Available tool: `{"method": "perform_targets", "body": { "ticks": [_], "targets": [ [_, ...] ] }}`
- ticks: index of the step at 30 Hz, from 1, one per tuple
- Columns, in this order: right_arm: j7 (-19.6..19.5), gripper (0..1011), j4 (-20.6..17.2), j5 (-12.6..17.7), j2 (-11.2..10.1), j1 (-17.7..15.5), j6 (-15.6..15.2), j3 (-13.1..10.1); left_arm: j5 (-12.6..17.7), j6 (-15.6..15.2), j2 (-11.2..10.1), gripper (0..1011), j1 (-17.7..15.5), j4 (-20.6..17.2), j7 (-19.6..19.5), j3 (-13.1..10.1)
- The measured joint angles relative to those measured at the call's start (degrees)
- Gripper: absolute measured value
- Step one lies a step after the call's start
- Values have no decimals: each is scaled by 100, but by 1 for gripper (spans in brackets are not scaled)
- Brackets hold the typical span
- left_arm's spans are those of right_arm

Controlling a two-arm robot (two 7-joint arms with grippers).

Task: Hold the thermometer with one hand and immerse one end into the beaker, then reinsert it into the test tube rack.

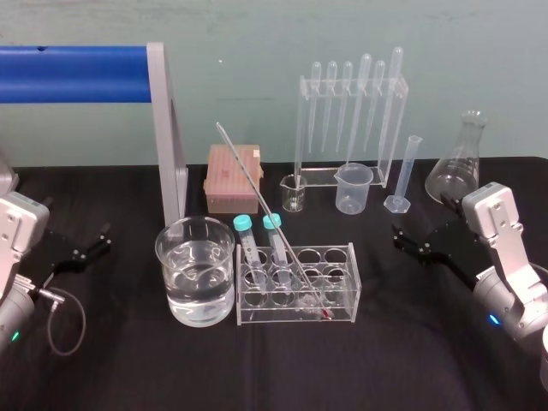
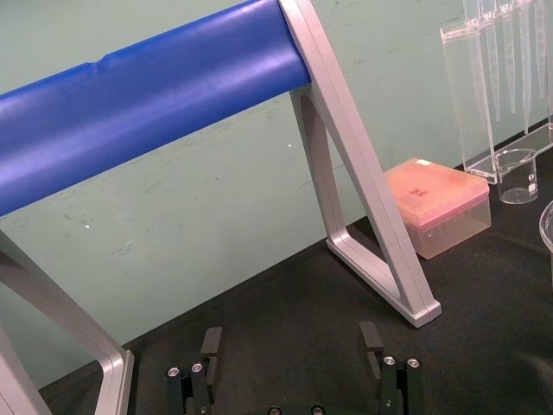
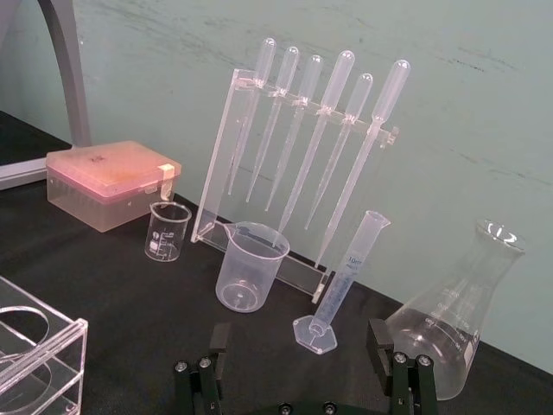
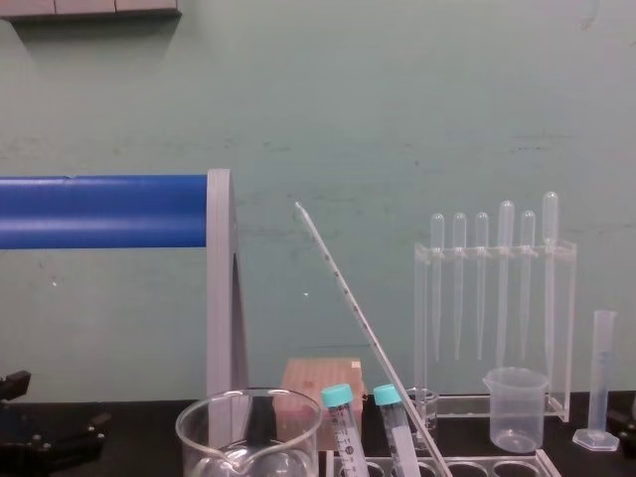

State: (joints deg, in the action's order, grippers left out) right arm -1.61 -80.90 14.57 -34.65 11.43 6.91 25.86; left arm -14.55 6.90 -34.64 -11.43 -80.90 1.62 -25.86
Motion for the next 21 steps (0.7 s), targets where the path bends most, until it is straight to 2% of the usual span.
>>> {"method": "perform_targets", "body": {
  "ticks": [21],
  "targets": [
    [-2,1003,0,-3,0,0,1,0,0,0,0,1008,0,0,0,0]
  ]
}}
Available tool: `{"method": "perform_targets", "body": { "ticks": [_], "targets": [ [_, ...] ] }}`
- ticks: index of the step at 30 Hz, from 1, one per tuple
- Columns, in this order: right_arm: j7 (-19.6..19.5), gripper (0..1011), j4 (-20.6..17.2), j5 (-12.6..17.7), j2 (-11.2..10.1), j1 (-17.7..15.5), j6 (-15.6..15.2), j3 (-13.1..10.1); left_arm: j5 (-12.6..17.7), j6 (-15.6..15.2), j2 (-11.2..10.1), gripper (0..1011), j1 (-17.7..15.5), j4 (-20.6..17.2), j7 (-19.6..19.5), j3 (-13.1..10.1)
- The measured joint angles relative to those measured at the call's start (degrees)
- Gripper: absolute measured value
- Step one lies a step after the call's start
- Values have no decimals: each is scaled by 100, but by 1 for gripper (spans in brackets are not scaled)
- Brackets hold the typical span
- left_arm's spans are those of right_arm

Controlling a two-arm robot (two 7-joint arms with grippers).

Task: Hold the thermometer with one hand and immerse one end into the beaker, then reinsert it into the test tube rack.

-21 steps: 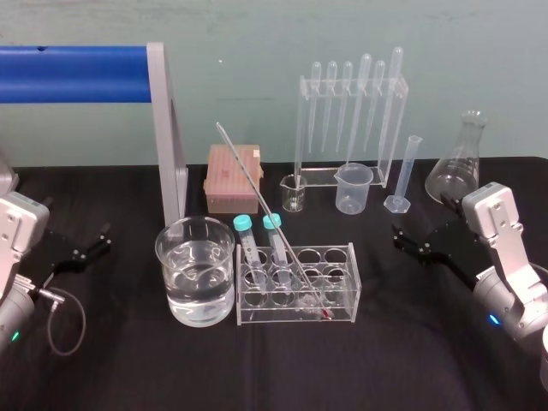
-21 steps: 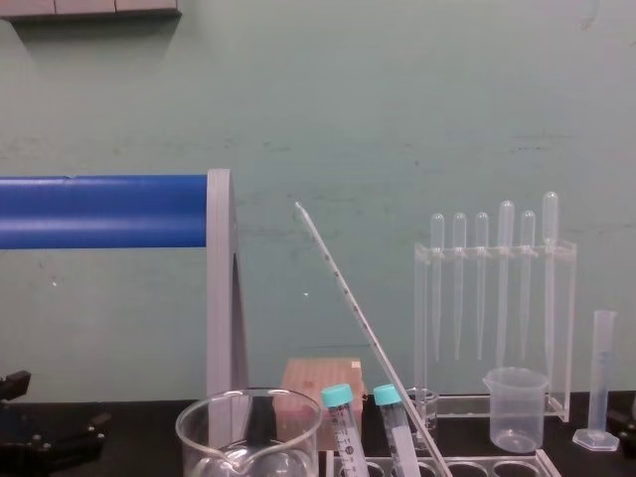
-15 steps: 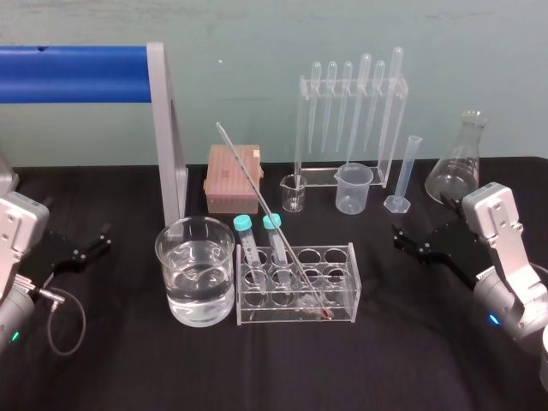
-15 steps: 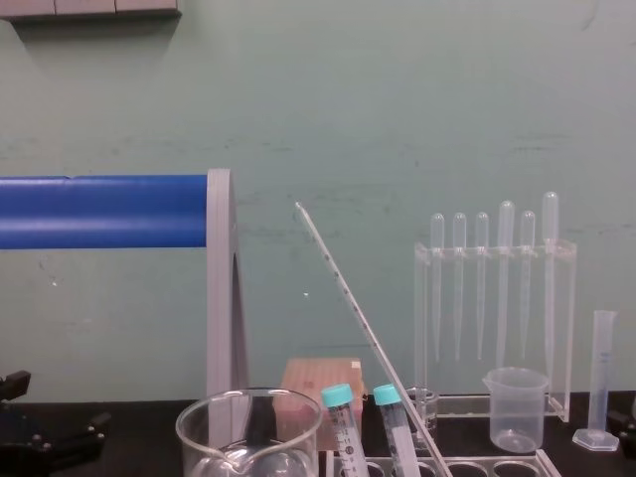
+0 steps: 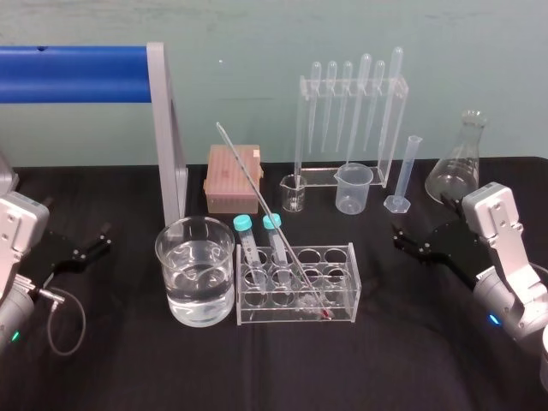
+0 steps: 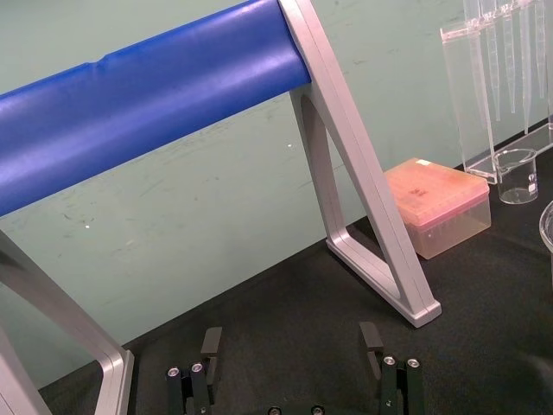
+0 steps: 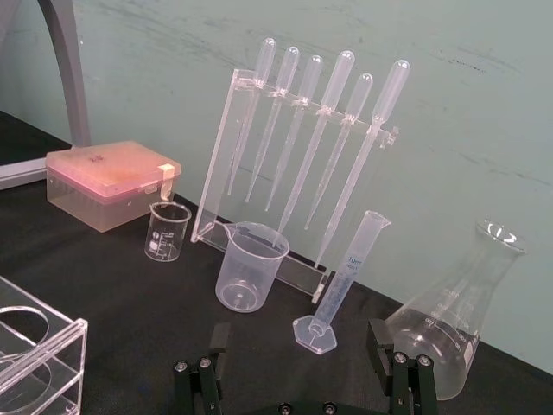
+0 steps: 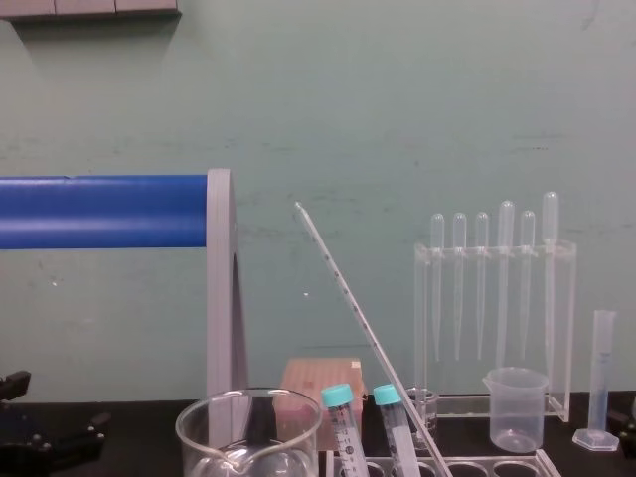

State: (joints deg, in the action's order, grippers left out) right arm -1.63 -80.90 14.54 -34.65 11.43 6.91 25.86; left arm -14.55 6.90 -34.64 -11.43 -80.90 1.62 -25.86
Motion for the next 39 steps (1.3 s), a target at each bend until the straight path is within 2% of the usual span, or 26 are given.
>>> {"method": "perform_targets", "body": {
  "ticks": [39],
  "targets": [
    [10,1003,1,2,3,-2,-12,-13,0,0,0,1008,0,0,0,0]
  ]
}}
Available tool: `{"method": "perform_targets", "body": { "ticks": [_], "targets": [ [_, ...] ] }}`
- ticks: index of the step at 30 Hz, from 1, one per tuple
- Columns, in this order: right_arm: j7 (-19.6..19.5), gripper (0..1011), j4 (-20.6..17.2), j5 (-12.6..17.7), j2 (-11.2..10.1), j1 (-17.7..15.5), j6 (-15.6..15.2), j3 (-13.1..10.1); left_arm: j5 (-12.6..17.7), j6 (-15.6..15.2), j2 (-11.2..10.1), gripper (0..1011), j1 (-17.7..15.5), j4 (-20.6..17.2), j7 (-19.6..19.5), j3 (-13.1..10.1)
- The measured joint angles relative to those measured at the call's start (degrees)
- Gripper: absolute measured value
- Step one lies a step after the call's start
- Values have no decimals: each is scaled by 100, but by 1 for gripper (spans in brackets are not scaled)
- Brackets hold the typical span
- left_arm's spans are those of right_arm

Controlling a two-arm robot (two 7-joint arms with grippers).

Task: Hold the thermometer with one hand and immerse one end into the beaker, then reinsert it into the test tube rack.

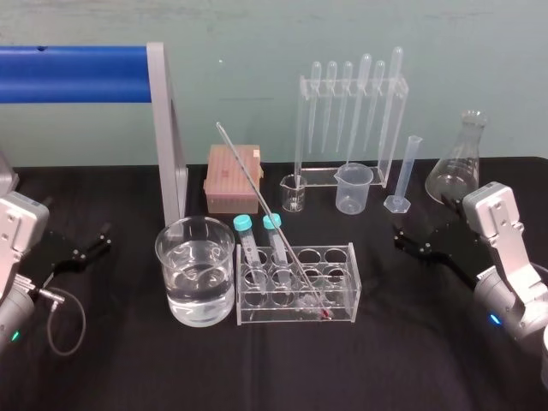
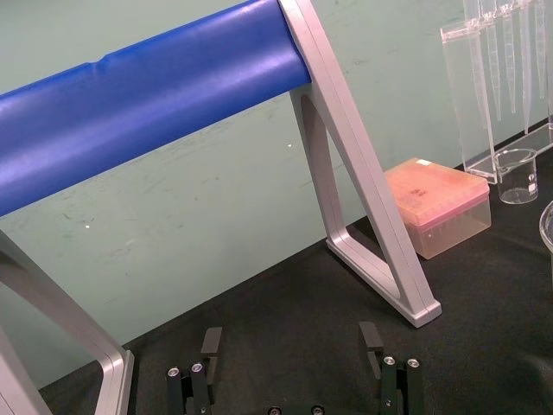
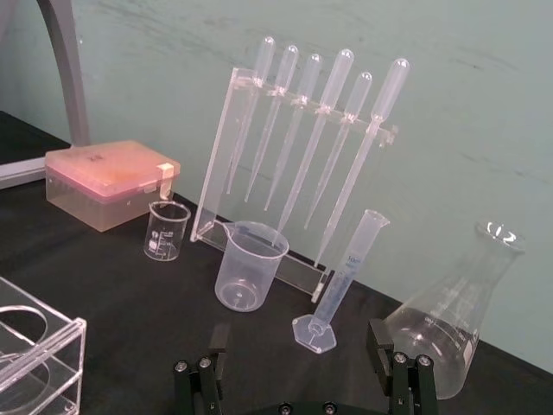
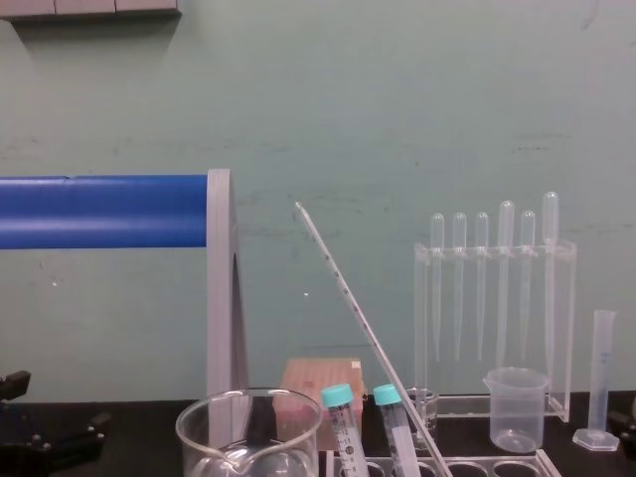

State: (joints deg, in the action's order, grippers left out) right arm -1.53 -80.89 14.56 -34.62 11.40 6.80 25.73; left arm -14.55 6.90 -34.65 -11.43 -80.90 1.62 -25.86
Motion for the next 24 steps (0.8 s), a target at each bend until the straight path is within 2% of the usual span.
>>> {"method": "perform_targets", "body": {
  "ticks": [4,7,10,13,20,21,24],
  "targets": [
    [175,1003,-65,66,-28,-7,-112,-76,0,0,0,1008,0,0,0,0],
    [472,1003,-231,341,-82,-10,-253,-221,0,0,0,1008,0,0,0,0],
    [852,1003,-474,802,-124,5,-534,-424,0,0,0,1008,0,0,0,0],
    [1439,1003,-801,1345,-203,106,-934,-606,0,0,0,1008,0,0,0,0],
    [2452,1003,-1267,1888,-365,355,-1447,-659,0,0,0,1008,0,0,0,0],
    [2701,1003,-1355,1995,-394,425,-1572,-640,0,0,0,1008,0,0,0,0],
    [3115,1003,-1473,2177,-447,566,-1779,-552,0,0,0,1008,0,0,0,0]
  ]
}}
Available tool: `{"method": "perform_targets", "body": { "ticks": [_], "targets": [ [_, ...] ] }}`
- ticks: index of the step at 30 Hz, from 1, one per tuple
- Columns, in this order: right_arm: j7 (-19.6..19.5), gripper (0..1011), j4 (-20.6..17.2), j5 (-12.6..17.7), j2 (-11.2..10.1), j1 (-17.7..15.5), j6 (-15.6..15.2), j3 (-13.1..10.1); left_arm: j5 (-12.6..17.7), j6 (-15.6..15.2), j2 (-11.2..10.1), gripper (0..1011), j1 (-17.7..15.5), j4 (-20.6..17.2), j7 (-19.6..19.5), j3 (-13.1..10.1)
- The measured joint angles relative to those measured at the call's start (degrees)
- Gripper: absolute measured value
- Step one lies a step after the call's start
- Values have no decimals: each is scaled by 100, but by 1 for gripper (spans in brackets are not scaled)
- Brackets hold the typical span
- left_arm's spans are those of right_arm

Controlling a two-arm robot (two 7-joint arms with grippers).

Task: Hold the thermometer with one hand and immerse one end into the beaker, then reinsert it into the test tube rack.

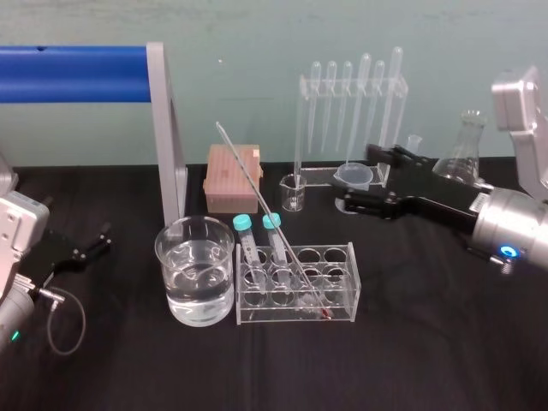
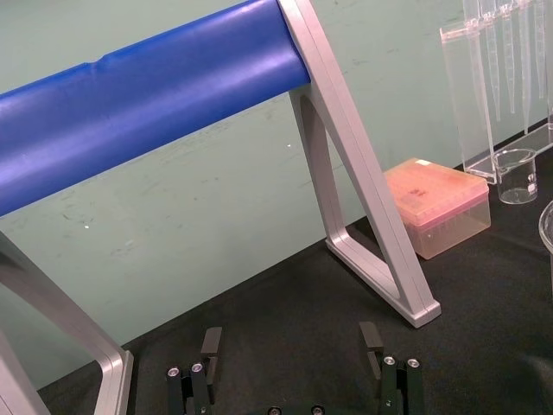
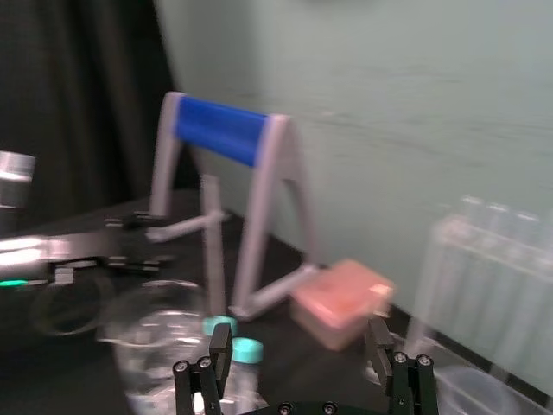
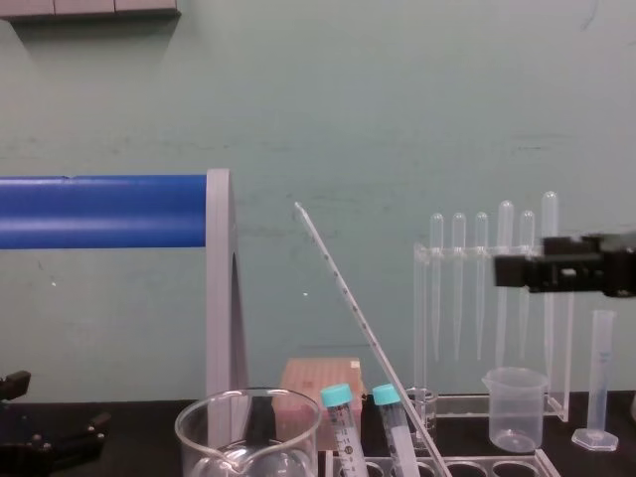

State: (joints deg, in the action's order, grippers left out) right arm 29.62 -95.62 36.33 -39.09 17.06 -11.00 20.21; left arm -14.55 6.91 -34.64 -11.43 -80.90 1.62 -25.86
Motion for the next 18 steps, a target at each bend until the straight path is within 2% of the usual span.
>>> {"method": "perform_targets", "body": {
  "ticks": [2,8,9,14,18],
  "targets": [
    [311,1003,-54,126,-39,158,-134,131,0,0,0,1008,0,0,0,0],
    [780,1003,6,194,14,582,-276,509,0,0,0,1008,0,0,0,0],
    [838,1003,91,158,86,729,-300,639,0,0,0,1008,0,0,0,0],
    [855,1003,424,-11,362,1113,-381,992,0,0,0,1008,0,0,0,0],
    [699,1003,779,-178,669,1420,-460,1292,0,0,0,1008,0,0,0,0]
  ]
}}
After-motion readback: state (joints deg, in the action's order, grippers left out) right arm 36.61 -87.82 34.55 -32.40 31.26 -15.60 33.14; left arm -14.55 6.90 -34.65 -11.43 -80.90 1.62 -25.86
